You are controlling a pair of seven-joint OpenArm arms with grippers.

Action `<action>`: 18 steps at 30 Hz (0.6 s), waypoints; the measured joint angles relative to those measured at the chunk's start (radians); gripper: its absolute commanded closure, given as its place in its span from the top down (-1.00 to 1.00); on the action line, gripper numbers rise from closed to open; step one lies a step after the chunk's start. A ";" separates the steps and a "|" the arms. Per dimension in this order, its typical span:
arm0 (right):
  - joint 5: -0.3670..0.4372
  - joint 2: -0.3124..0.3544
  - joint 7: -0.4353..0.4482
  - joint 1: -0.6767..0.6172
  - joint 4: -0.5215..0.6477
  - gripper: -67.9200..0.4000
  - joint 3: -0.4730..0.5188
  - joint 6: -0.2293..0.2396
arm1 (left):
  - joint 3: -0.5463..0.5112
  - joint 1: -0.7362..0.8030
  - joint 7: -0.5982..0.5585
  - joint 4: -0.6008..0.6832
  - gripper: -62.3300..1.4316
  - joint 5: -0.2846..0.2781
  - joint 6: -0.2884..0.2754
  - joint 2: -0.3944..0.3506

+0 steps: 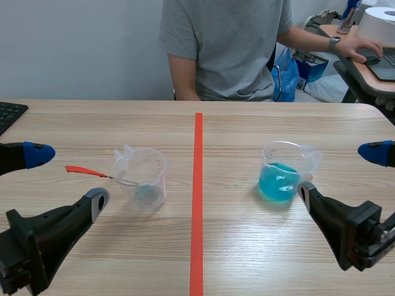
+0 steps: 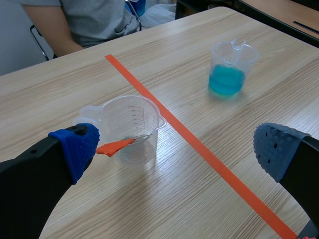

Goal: Do the redox reaction experiment.
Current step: 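Lift the metal plate out of the left beaker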

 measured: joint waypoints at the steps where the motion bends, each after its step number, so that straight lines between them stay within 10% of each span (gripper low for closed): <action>1: 0.000 0.000 0.000 0.000 0.000 1.00 0.000 0.000 | 0.000 0.000 0.000 0.000 1.00 0.000 0.000 0.000; 18: 0.000 0.000 -0.009 0.042 0.000 1.00 0.000 0.001 | -0.073 0.003 0.050 0.042 1.00 0.000 -0.047 0.000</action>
